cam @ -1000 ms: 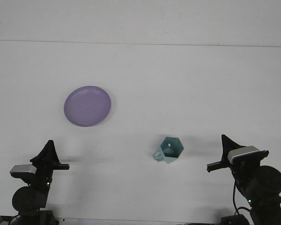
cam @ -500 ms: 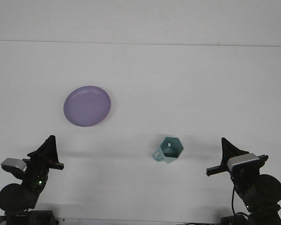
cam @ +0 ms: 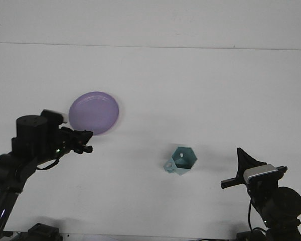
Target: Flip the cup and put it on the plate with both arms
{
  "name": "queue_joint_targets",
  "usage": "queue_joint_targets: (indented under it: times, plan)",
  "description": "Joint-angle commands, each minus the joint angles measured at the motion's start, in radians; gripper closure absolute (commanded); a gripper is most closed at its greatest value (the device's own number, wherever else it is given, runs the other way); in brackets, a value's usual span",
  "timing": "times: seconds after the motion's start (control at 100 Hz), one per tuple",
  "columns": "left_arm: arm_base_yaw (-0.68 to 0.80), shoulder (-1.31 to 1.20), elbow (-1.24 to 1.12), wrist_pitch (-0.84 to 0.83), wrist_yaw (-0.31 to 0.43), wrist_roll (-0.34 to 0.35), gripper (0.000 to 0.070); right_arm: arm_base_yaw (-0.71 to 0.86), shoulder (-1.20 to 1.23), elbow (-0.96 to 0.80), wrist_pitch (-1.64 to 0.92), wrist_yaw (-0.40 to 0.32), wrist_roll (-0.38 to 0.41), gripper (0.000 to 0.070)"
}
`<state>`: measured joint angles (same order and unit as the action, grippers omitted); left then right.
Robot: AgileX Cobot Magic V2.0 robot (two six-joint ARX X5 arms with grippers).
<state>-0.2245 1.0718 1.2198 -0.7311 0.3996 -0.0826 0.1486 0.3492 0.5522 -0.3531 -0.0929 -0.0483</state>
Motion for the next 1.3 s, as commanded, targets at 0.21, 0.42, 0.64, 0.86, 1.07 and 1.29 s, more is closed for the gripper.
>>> queue_joint_targets:
  times: [0.21,0.42,0.64,0.86,1.07,1.29]
  plan:
    - [-0.186,0.324,0.236,-0.128,0.009,0.071,0.0419,0.000,0.005,0.003,0.001,0.004,-0.001,0.0700]
    - [-0.343,0.521,0.359,-0.144,0.009,0.072,0.0329,0.000,0.005,0.003,0.000,0.004,-0.001,0.0700]
    - [-0.466,0.713,0.505,-0.171,-0.050,0.072,0.0234,0.000,0.005,0.003,0.000,0.003,-0.001,0.0700]
    - [-0.536,0.873,0.675,-0.217,-0.063,0.072,0.0236,0.000,0.005,0.003,0.000,0.003,-0.001,0.0700]
    - [-0.576,0.979,0.773,-0.246,-0.067,0.072,0.0236,0.000,0.005,0.003,0.000,0.003,-0.001,0.0700]
    - [-0.599,1.053,0.776,-0.241,-0.068,0.076,0.0236,0.000,0.005,0.003,0.000,0.003,-0.001,0.0700]
